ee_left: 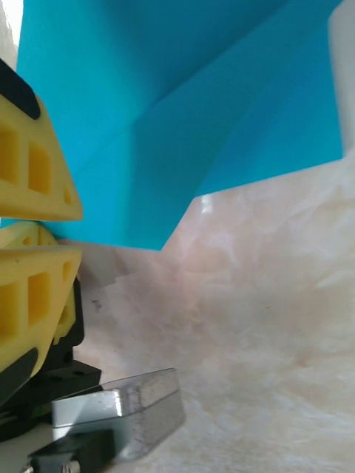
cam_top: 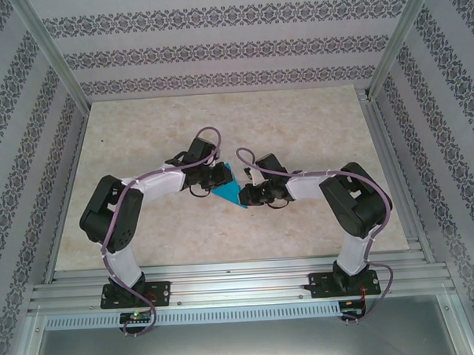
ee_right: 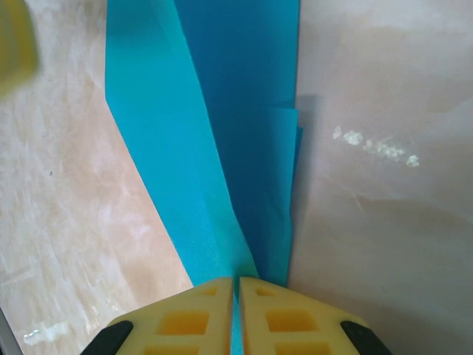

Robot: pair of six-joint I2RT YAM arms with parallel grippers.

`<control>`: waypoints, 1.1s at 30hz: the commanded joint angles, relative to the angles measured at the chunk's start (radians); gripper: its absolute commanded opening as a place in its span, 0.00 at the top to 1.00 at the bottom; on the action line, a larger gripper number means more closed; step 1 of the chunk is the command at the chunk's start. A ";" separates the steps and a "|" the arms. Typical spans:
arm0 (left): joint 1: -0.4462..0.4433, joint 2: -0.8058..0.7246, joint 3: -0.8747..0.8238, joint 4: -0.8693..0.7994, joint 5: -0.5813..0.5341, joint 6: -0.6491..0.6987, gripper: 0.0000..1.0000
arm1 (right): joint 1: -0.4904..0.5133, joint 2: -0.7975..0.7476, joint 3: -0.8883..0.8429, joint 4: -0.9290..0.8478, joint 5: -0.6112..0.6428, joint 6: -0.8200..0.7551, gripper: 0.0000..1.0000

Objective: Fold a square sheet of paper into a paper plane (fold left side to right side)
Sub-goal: Fourth fold the wing at the center of the table.

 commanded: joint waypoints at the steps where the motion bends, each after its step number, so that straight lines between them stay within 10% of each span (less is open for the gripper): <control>1: -0.020 0.046 0.007 0.070 0.055 0.002 0.87 | 0.010 0.044 0.004 -0.077 0.068 -0.019 0.88; 33: 0.017 0.182 0.046 -0.021 -0.084 0.080 0.90 | 0.041 0.096 0.049 -0.254 0.152 -0.049 0.90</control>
